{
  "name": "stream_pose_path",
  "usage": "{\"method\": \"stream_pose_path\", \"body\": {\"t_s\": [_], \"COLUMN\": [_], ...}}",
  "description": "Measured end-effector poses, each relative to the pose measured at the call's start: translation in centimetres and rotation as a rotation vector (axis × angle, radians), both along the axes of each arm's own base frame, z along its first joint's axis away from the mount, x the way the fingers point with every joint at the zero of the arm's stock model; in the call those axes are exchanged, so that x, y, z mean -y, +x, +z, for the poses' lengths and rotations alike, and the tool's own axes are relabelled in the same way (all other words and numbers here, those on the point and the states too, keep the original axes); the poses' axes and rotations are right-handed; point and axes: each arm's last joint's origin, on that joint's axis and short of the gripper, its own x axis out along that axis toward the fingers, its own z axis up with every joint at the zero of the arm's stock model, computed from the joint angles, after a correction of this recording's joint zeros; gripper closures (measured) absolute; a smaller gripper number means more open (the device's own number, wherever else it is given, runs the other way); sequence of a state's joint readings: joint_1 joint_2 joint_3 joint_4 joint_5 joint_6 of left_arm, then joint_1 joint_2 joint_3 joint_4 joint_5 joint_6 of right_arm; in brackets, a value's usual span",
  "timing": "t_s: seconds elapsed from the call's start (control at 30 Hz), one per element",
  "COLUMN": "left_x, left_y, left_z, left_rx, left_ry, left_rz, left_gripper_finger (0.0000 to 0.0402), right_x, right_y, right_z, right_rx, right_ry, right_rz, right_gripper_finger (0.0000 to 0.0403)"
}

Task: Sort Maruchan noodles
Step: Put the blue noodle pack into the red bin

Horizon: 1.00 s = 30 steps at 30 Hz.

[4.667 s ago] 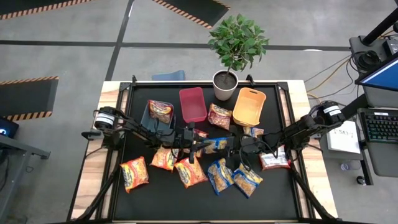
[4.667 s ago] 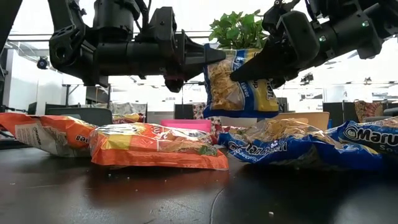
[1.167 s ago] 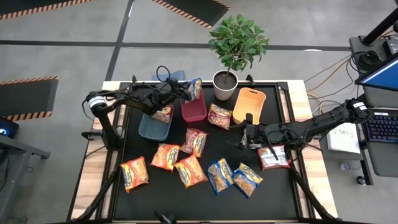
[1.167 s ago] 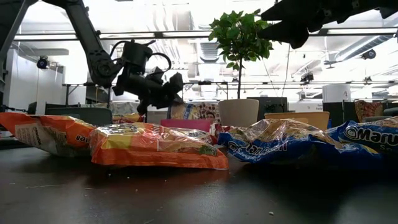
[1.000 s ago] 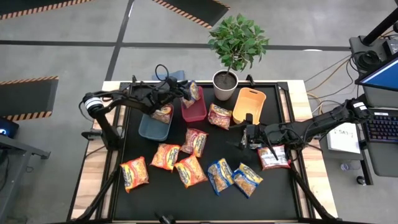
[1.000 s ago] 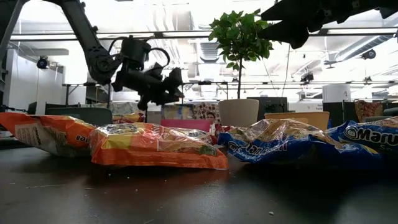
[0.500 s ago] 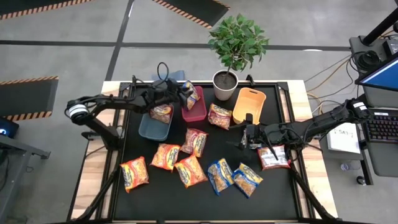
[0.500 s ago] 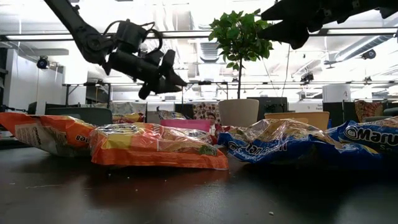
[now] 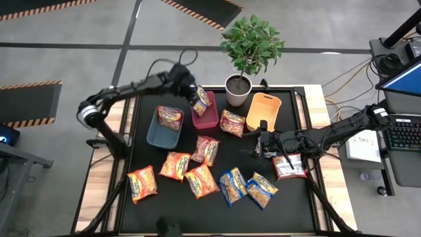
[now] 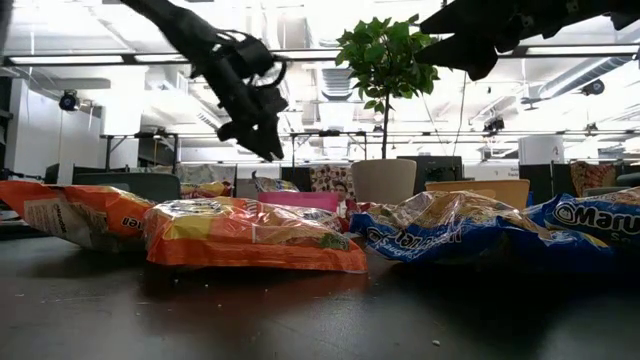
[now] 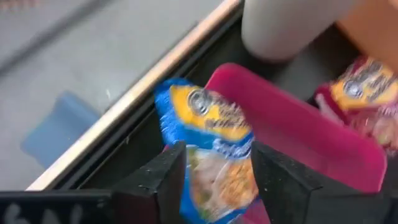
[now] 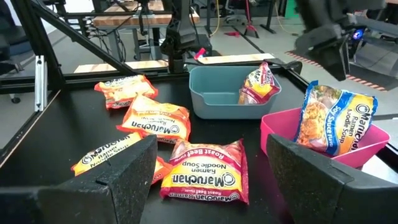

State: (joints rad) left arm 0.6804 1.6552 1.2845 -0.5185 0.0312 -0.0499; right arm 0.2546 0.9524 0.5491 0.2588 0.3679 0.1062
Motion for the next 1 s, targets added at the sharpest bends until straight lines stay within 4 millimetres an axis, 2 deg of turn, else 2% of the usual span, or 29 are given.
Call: {"method": "stream_pose_path", "body": {"t_s": [0.1, 0.2, 0.47, 0.67, 1.0], "left_x": [-2.5, -4.2, -4.8, -4.8, -4.8], "left_y": [0.1, 0.4, 1.2, 1.4, 1.6], "left_z": [0.4, -0.5, -2.5, -2.4, -2.7], "left_rx": [-0.061, -0.117, -0.121, -0.115, -0.121], "left_ry": [-0.079, -0.145, -0.236, -0.223, -0.178], "left_rz": [0.017, 0.008, -0.049, -0.054, -0.006], "left_gripper_finger": [0.0208, 0.0188, 0.0168, 0.0183, 0.0257], "right_x": [0.0, 0.0, 0.0, 0.0, 0.0], "right_y": [0.0, 0.0, -0.1, -0.1, -0.1], "right_z": [0.0, 0.0, -0.3, -0.4, -0.3], "right_rx": [-0.001, -0.001, -0.027, -0.035, -0.033], "right_ry": [-0.002, -0.002, -0.001, 0.0, 0.017], "right_rz": [0.0, 0.0, -0.001, -0.002, -0.006], "right_gripper_finger": [0.0115, 0.0115, 0.0115, 0.0115, 0.0115]}}
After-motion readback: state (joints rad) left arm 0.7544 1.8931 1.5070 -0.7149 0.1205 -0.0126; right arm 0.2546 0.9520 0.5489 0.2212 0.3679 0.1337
